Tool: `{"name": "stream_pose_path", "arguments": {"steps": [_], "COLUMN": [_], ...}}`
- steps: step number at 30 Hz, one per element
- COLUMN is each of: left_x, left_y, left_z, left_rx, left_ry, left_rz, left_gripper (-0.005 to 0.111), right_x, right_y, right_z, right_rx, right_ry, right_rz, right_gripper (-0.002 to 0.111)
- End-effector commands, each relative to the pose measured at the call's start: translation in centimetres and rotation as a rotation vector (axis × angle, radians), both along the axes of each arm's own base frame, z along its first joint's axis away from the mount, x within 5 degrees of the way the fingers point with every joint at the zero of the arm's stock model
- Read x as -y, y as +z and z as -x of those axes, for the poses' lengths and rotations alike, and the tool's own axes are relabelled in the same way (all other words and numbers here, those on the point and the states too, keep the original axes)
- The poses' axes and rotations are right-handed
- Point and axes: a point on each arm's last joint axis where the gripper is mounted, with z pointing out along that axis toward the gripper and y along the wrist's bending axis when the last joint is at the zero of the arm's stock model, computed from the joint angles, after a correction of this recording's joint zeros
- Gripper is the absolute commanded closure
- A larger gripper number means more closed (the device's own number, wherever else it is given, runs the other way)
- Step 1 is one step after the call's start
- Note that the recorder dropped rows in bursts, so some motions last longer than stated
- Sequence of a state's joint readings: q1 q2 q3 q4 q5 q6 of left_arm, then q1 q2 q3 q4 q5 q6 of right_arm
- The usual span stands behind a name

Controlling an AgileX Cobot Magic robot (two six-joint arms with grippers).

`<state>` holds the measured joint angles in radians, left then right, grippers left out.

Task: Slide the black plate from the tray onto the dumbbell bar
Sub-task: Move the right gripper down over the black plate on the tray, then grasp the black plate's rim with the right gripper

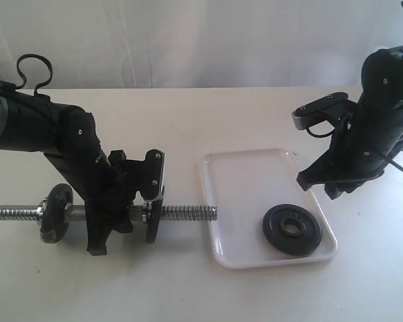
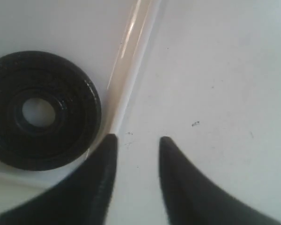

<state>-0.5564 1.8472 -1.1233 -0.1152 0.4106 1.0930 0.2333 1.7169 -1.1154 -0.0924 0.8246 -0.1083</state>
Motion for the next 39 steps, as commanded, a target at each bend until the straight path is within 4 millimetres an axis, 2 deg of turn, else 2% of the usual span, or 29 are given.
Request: {"name": "stream_pose_path", "arguments": {"steps": [1,2,3,20,23,27,35,39], "left_x": [0.4,0.4,0.4,0.4,0.5,0.7,0.7,0.7], "left_y": [0.5,0.5,0.5,0.5,0.5,0.5,0.5,0.5], "left_z": [0.0,0.0,0.0,0.0,0.2,0.3,0.4,0.5], "left_rx": [0.02,0.02,0.02,0.016,-0.017,-0.057,-0.073,-0.074], "left_ry": [0.015,0.015,0.015,0.015,0.059,0.14,0.139,0.138], "left_rz": [0.037,0.037,0.037,0.036,0.06,0.104,0.097,0.096], "left_gripper": [0.107,0.107,0.107,0.107,0.107,0.107,0.107,0.107], "right_x": [0.0,0.0,0.0,-0.4,-0.7,-1.6,-5.0,-5.2], "right_y": [-0.1,-0.1,-0.1,-0.1,-0.1,-0.3,-1.1,-2.6], "right_z": [0.3,0.3,0.4,0.4,0.6,0.9,1.6,1.3], "right_rx": [-0.023,-0.027,-0.03,-0.039,-0.055,-0.09,-0.097,-0.081], "right_ry": [0.002,0.008,0.017,-0.008,-0.015,0.009,0.121,0.12], "right_rz": [0.007,0.007,0.01,-0.038,-0.075,-0.123,-0.129,-0.119], "right_gripper": [0.021,0.006,0.003,0.004,0.004,0.004,0.004,0.004]}}
